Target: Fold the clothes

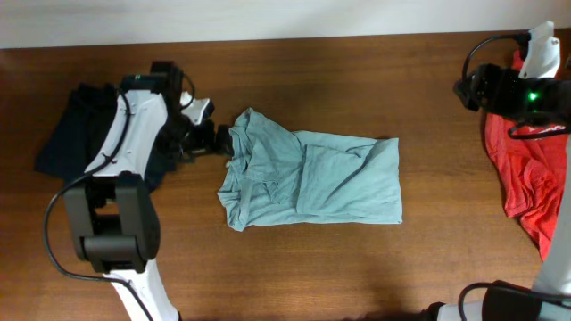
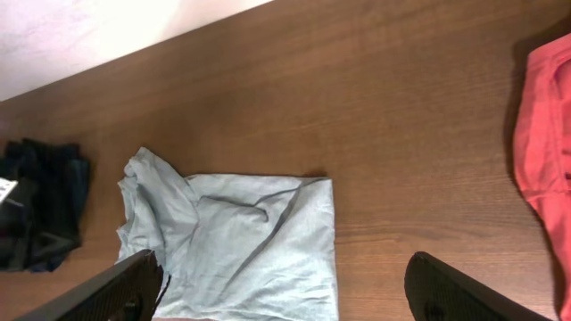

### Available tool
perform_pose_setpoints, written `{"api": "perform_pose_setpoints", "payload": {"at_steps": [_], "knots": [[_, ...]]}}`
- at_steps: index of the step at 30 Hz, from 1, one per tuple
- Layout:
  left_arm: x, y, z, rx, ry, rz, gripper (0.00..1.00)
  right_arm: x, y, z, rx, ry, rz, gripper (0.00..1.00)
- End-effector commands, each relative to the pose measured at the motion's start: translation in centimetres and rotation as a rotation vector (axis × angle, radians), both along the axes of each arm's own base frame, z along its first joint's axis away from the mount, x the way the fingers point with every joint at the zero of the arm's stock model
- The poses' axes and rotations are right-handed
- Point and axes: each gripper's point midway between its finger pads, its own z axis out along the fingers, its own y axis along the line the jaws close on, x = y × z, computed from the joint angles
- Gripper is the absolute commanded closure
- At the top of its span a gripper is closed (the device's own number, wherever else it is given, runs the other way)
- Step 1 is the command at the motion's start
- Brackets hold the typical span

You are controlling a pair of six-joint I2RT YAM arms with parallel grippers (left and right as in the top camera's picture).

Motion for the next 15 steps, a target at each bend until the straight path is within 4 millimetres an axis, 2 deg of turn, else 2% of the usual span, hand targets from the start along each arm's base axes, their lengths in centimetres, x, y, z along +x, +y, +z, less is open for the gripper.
{"api": "perform_pose_setpoints", "payload": {"at_steps": [1,6,11,15], "knots": [[-1.0,-1.8,-1.0,-0.177,-0.005,-0.025,0.01,0.2,0.3,0.0,0.026,-0.003,0.007,0.09],[-2.0,-3.2,-3.6,-0.272,-0.026,-0.056,0.01,0.3,0.2,-0.3,0.028,0.005,0.006,0.09],[-2.5,-3.7,-5.2,-0.275,-0.013,-0.062,0.01,0.3,0.2,-0.3,0.029,0.006,0.006,0.09],[-2.5,-4.8,-7.0,-0.272,0.025,-0.048,0.01,0.2,0.3,-0.4,0.031,0.012,0.006,0.1]]}}
